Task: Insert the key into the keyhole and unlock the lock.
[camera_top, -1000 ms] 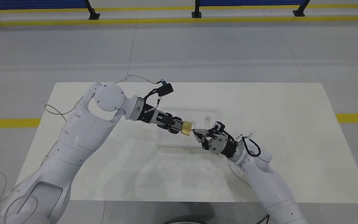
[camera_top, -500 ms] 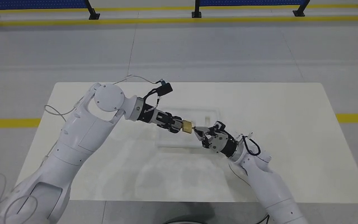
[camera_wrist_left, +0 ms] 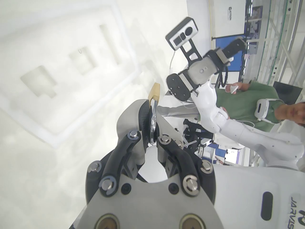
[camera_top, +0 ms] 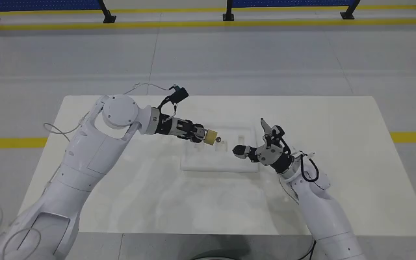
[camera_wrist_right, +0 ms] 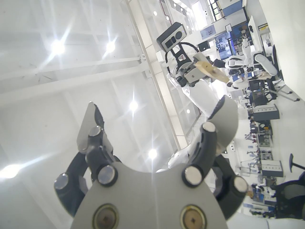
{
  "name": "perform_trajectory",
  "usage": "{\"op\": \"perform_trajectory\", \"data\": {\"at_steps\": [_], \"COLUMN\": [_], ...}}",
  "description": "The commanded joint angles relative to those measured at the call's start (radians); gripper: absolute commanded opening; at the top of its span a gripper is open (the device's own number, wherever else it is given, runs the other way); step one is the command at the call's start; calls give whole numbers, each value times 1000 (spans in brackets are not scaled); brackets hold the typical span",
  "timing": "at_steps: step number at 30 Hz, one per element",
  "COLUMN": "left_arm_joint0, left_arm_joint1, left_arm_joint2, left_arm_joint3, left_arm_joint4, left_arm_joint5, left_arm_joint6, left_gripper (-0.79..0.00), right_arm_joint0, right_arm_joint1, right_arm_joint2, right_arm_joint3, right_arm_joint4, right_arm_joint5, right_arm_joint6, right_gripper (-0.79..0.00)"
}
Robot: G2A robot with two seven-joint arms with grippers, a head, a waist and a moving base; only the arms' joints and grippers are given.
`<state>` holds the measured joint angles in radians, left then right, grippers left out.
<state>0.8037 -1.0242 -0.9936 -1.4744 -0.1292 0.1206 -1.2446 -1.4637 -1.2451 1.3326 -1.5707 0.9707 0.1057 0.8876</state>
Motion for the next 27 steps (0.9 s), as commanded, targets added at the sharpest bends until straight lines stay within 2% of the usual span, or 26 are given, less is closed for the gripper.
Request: {"op": "perform_trajectory", "data": {"at_steps": [1,6,8,11,18,27], "left_arm_joint0": [10,44,61,85,119,119], "left_arm_joint1": [1,3,4,6,16,16], "left_arm_joint2": [-14,-54,-84,-134,-219,-219], "left_arm_joint3": [8,40,63,100,136,136], "left_arm_joint4": [-17,-95,-149,-231,-298,-298], "left_arm_joint5": [30,81,100,111,93,93], "left_arm_joint6": [29,96,139,198,259,259], "left_gripper": [-785,-785,-785,-785,-785,-785], "right_arm_joint0": [-8,-29,-42,-56,-57,-57], "right_arm_joint1": [2,6,9,13,19,19], "right_arm_joint2": [7,27,47,78,134,134], "right_arm_joint3": [-15,-57,-81,-107,-160,-160], "right_arm_joint4": [-21,-116,-190,-267,-398,-398], "right_arm_joint5": [-36,-173,-255,-308,-320,-320], "right_arm_joint6": [10,16,-13,-87,-247,-247], "right_gripper": [0,0,0,0,0,0]}}
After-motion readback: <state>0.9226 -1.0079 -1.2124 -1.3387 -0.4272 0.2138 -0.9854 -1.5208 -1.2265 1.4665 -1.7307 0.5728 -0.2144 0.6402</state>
